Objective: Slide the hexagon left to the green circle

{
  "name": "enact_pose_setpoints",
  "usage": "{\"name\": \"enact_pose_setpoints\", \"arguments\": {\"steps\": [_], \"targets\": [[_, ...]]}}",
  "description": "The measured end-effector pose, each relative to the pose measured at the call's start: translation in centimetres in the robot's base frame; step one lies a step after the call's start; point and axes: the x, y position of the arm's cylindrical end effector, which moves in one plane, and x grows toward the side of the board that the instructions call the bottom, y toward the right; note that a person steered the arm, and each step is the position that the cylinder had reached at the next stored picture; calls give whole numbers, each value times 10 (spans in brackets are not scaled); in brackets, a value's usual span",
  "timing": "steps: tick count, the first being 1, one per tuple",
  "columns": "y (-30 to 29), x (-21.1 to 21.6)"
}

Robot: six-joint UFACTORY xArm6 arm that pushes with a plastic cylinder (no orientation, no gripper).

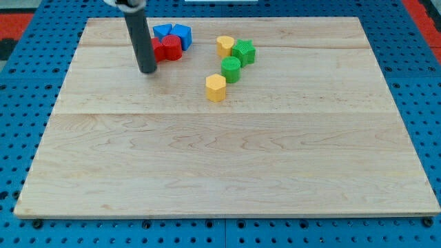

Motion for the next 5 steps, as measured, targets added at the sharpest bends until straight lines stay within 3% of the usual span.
{"name": "enact_pose_setpoints", "arguments": {"steps": [1,2,4,5], "targets": [[40,69],[78,89],[122,16],[126,14]]}}
